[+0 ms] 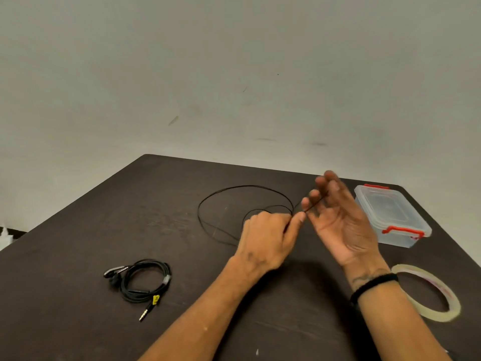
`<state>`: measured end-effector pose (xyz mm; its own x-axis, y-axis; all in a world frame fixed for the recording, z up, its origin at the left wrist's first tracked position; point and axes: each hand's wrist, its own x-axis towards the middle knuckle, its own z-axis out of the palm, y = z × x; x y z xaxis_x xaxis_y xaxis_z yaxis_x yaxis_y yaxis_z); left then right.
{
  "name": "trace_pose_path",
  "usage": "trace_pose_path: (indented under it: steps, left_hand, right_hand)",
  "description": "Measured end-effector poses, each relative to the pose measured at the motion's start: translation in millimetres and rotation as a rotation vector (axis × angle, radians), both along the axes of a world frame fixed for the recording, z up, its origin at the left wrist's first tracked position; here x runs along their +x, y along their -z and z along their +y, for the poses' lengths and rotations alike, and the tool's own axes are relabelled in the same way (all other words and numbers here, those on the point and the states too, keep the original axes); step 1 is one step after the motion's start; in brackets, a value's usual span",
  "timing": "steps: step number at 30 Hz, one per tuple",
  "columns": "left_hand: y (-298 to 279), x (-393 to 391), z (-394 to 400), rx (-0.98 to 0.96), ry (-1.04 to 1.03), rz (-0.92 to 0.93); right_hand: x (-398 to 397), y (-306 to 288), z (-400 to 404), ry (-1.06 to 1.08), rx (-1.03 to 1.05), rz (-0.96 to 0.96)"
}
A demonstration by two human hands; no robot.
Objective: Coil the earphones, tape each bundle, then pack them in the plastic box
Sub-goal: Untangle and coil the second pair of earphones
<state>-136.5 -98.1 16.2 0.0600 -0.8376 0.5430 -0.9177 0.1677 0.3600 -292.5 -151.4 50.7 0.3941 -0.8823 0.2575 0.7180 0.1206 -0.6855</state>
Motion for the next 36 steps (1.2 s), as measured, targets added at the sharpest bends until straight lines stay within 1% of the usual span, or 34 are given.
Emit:
trace_pose_path:
  steps: [1, 3, 5, 8, 10, 12, 13, 16, 17, 18, 20, 23, 25, 27, 29, 31, 32, 34, 36]
  left_hand:
    - [-1.0, 10.7, -3.2, 0.01, -0.061, -0.002]
    - [-4.5, 33.7, -6.1, -0.036, -0.202, 0.004]
    - [-7.0, 53.8, -6.9, -0.103, -0.335, 0.064]
    - [-5.5, 67.2, -6.3, -0.181, -0.39, 0.192]
    - [-6.7, 67.5, -5.1, -0.206, -0.392, 0.233]
    - [-11.2, 69.4, -3.5, -0.211, -0.437, 0.254]
    - [-13.9, 71.7, -3.0, -0.228, -0.459, 0.284]
    - [-23.2, 75.7, 0.6, -0.328, -0.45, 0.458]
    - [-25.5, 75.2, 1.3, -0.349, -0.45, 0.455]
    - [-26.9, 73.5, 1.8, -0.351, -0.451, 0.411]
    - [-25.2, 71.5, 1.3, -0.302, -0.448, 0.309]
    - [-17.8, 78.1, 0.3, -0.164, -0.497, 0.284]
    - [-13.0, 85.2, 0.2, -0.017, -0.577, 0.304]
    - [-9.5, 86.3, 0.4, 0.061, -0.628, 0.307]
    - [-9.4, 82.0, -0.3, -0.01, -0.59, 0.262]
    - [-10.9, 76.0, -4.3, -0.115, -0.415, 0.184]
    - [-11.1, 71.8, -6.7, -0.111, -0.297, 0.156]
    - [-7.0, 60.8, -11.5, 0.026, -0.106, 0.067]
    - [2.7, 51.1, -15.5, 0.23, -0.081, -0.036]
  right_hand:
    - [-4.0, -3.0, -0.6, 0.001, 0.019, -0.079]
    - [-12.8, -5.9, -2.5, 0.025, 0.074, -0.194]
    - [-18.1, -4.9, -4.1, 0.067, 0.14, -0.207]
    - [-13.3, 0.2, -4.9, 0.151, 0.237, -0.036]
    - [-3.6, 5.0, -4.8, 0.155, 0.255, 0.1]
    - [5.8, 10.7, -4.4, 0.164, 0.182, 0.244]
    - [8.8, 13.7, -4.7, 0.213, 0.126, 0.34]
    - [11.9, 21.8, -5.2, 0.478, -0.034, 0.67]
    - [11.3, 24.3, -5.2, 0.565, -0.087, 0.793]
    - [10.2, 26.5, -5.0, 0.634, -0.145, 0.909]
    - [9.8, 29.8, -2.3, 0.708, -0.262, 1.044]
    - [17.2, 28.1, 6.5, 0.808, -0.499, 1.15]
    - [26.4, 30.2, 12.8, 0.778, -0.622, 1.222]
    - [35.9, 33.9, 19.9, 0.692, -0.68, 1.341]
    - [42.9, 40.2, 23.9, 0.631, -0.744, 1.518]
    - [46.6, 43.3, 25.9, 0.622, -0.749, 1.615]
    - [47.2, 43.3, 25.7, 0.626, -0.724, 1.625]
    - [46.8, 42.0, 24.1, 0.627, -0.657, 1.608]
    - [47.2, 41.0, 23.5, 0.62, -0.588, 1.559]
